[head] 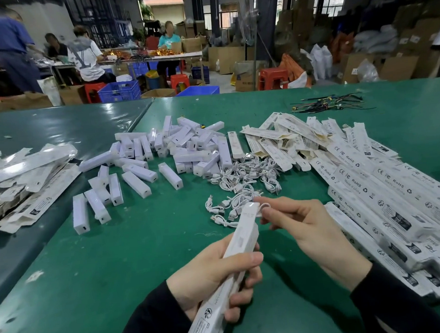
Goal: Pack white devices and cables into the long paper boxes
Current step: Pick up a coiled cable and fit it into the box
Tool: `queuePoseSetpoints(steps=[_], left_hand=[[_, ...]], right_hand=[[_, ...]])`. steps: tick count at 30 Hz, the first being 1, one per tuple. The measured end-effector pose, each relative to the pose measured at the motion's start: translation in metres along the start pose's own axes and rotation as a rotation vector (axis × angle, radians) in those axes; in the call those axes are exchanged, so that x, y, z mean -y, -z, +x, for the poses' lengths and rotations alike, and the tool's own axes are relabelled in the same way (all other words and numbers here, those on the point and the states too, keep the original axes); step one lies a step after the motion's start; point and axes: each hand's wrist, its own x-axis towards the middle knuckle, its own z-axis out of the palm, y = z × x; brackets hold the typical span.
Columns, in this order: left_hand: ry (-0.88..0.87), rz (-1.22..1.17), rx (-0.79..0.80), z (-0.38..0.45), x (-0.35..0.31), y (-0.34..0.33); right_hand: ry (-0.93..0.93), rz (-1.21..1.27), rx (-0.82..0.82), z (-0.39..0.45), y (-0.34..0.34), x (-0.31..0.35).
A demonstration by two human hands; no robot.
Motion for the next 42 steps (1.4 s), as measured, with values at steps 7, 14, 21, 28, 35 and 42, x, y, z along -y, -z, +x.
queuePoseSetpoints(steps=[7,14,21,28,35,42], left_hand=[[0.013,0.011,0.033,-0.002,-0.002,0.002],[0.021,0.034,0.067,-0.002,-0.001,0.004],[0.083,0.056,0.13,-0.003,0.001,0.003],[0.097,0.072,0.19,-0.007,-0.001,0.001],[0.097,0.068,0.165,-0.008,-0.001,0.003],[0.11,0.088,0.254,-0.007,0.002,0.003]], right_hand=[[-0.135,0.132,0.077,-0.001,0.003,0.006],[-0.232,0.264,0.168,0.0,0.006,0.01],[-0.312,0.261,0.179,-0.002,0.002,0.007],[-0.328,0.275,0.186,-0.001,0.008,0.012],[-0.168,0.178,0.101,-0.003,0.003,0.013],[-0.389,0.106,0.337,-0.002,0.019,0.016]])
